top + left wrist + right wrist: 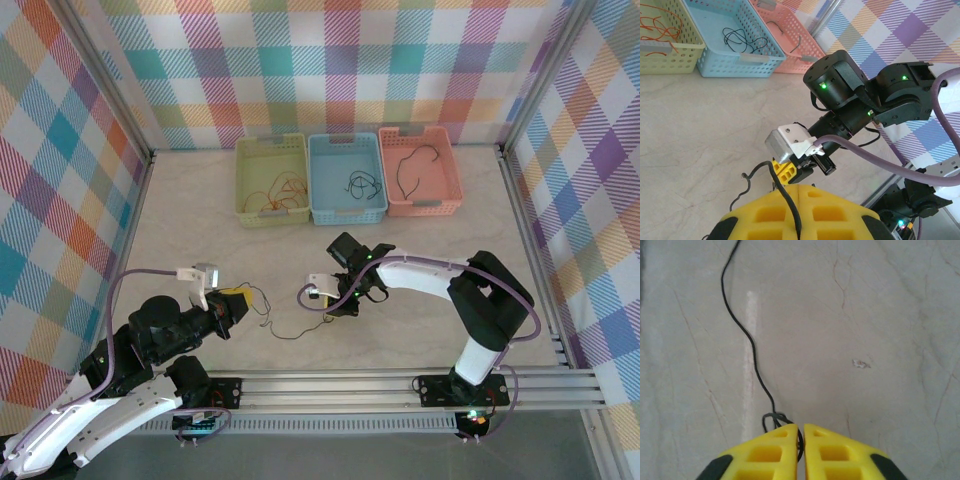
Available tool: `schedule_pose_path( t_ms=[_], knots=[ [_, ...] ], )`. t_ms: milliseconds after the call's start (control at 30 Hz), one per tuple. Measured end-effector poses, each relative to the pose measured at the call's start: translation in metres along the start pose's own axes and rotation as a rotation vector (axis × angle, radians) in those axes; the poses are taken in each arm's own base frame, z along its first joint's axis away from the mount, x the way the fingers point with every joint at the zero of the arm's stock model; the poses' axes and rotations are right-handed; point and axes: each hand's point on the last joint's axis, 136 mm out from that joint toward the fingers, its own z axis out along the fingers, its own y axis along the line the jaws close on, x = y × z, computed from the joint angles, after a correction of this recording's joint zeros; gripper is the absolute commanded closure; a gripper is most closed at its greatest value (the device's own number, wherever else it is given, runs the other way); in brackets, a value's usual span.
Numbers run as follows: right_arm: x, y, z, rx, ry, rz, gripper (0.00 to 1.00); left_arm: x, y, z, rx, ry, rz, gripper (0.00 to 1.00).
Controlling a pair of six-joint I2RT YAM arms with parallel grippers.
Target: Untangle the cables
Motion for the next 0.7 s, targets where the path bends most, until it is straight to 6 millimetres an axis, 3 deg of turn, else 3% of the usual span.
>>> schedule_pose_path(
  t_ms=[400,700],
  knots=[
    [0.007,0.010,0.003,-0.044,0.028,0.000,0.67,0.000,0.000,-0.001,0.002,-0.002,0.000,1.00],
    [0.014,0.010,0.009,-0.052,0.056,0.006,0.78,0.000,0.000,-0.001,0.002,-0.002,0.000,1.00]
  ],
)
